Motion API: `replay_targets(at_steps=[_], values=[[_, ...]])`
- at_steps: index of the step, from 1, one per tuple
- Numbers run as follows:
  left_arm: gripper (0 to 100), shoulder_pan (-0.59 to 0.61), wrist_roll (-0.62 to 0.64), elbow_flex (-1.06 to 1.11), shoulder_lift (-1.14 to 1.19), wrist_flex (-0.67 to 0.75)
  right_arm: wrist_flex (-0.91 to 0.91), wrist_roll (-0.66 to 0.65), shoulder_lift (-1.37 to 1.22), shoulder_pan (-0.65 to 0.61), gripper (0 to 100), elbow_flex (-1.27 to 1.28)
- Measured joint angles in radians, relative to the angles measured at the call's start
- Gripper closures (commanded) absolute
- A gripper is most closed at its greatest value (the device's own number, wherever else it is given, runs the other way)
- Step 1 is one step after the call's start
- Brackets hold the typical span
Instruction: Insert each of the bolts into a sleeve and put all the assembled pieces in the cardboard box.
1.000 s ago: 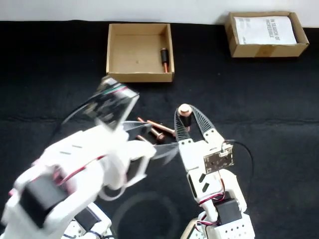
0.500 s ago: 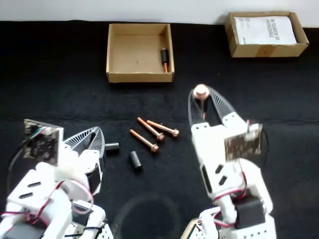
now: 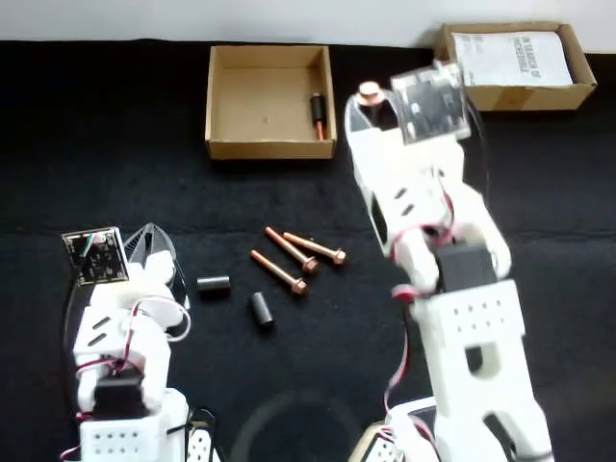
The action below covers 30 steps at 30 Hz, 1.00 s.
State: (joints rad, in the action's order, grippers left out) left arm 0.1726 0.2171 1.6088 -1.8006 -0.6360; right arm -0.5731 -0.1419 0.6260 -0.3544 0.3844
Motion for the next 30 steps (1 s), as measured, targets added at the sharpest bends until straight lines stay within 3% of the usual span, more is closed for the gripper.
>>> replay_targets(at_steps=[4,10,14,24,30], values=[[98,0.009,0.002,0.066,0.0,0.117,0.0,-0.014,-0.173,0.0,99.1,-0.15],[98,0.011,0.002,0.069,0.003,0.077,0.068,-0.127,-0.445,0.0,99.1,-0.362],[98,0.011,0.002,0.069,0.003,-0.011,0.222,-0.17,-0.623,0.0,99.1,-0.436],[98,0.011,0.002,0.069,0.003,-0.015,0.68,-0.181,-1.053,-0.02,99.1,-0.451],[98,0.011,0.002,0.069,0.003,-0.015,0.97,-0.33,-1.272,-0.078,99.1,-0.451]])
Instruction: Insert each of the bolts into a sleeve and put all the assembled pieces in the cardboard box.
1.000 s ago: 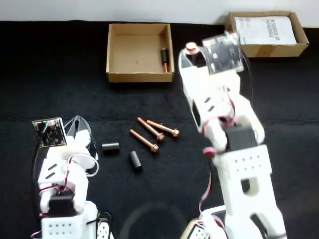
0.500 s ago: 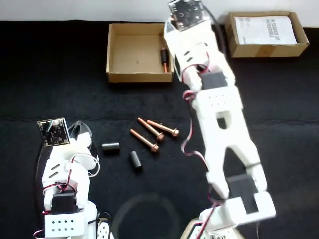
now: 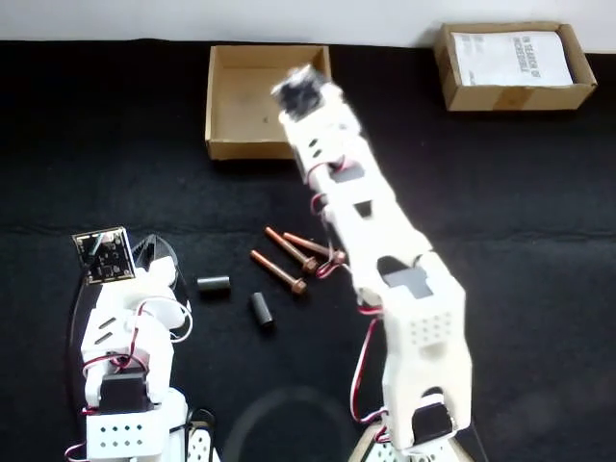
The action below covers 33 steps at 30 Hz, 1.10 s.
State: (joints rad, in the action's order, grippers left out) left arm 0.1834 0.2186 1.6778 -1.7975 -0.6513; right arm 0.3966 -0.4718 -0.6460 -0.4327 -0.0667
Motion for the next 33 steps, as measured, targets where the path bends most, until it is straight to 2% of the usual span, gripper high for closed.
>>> replay_targets(at_steps=[4,6,10,22,25,27,33], values=[[98,0.0,0.0,0.0,0.0,-0.002,0.186,-0.109,-0.114,-0.028,95.1,0.0],[98,0.0,0.0,0.0,0.0,-0.002,0.212,-0.161,-0.15,-0.038,88.6,0.0],[98,0.0,0.0,0.0,0.0,-0.002,0.226,-0.184,-0.18,-0.038,78.9,-0.002],[98,0.0,0.0,0.0,0.0,-0.002,0.318,-0.189,-0.16,-0.038,78.6,-0.026],[98,0.0,0.0,0.0,0.0,-0.002,0.318,-0.115,-0.057,-0.038,78.6,-0.009],[98,0.0,0.0,0.0,0.0,-0.002,0.247,-0.035,0.061,-0.038,78.6,0.023],[98,0.0,0.0,0.0,0.0,-0.002,-0.209,0.261,0.439,-0.044,78.6,0.06]])
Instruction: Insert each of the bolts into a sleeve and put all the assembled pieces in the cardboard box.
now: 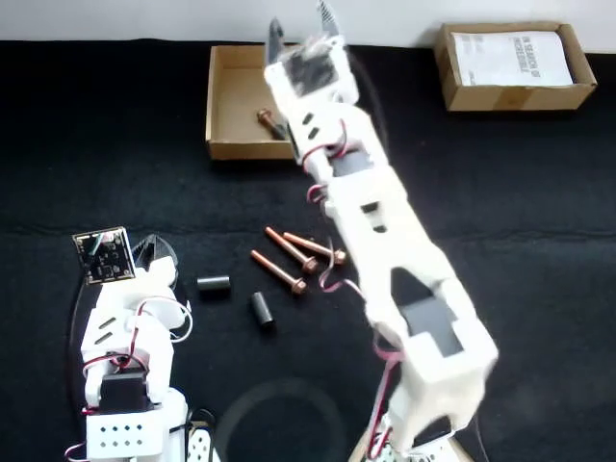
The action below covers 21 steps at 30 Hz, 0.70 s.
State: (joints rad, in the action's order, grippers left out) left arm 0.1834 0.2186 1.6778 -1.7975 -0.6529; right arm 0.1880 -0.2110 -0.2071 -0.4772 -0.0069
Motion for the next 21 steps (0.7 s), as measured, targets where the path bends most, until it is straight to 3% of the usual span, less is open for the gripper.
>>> replay_targets(at_steps=[6,13,21], values=[[98,0.0,0.0,0.0,0.0,0.0,-0.529,0.169,0.166,-0.031,78.6,0.0],[98,0.029,0.0,0.0,0.0,-0.006,-0.965,0.325,0.201,-0.091,78.6,0.005],[98,0.083,0.0,0.0,0.0,-0.006,-1.422,0.347,0.203,-0.218,78.6,0.005]])
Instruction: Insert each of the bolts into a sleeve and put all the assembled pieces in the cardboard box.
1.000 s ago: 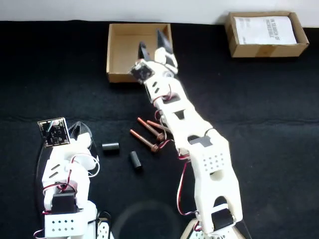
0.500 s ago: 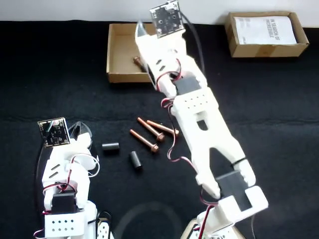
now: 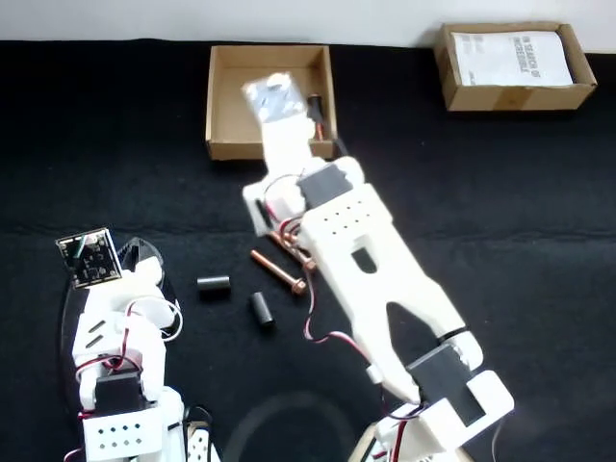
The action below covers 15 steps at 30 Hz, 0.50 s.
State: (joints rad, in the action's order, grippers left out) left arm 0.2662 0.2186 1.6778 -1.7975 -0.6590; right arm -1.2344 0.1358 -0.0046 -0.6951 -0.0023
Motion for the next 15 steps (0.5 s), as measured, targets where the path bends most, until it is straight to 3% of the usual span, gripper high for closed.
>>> replay_targets(at_steps=[8,15], values=[[98,0.0,0.0,0.0,0.0,0.0,-0.339,0.0,0.002,-0.057,78.6,0.003],[98,0.035,0.0,0.0,0.0,0.0,-0.347,0.0,0.002,-0.08,78.6,0.075]])
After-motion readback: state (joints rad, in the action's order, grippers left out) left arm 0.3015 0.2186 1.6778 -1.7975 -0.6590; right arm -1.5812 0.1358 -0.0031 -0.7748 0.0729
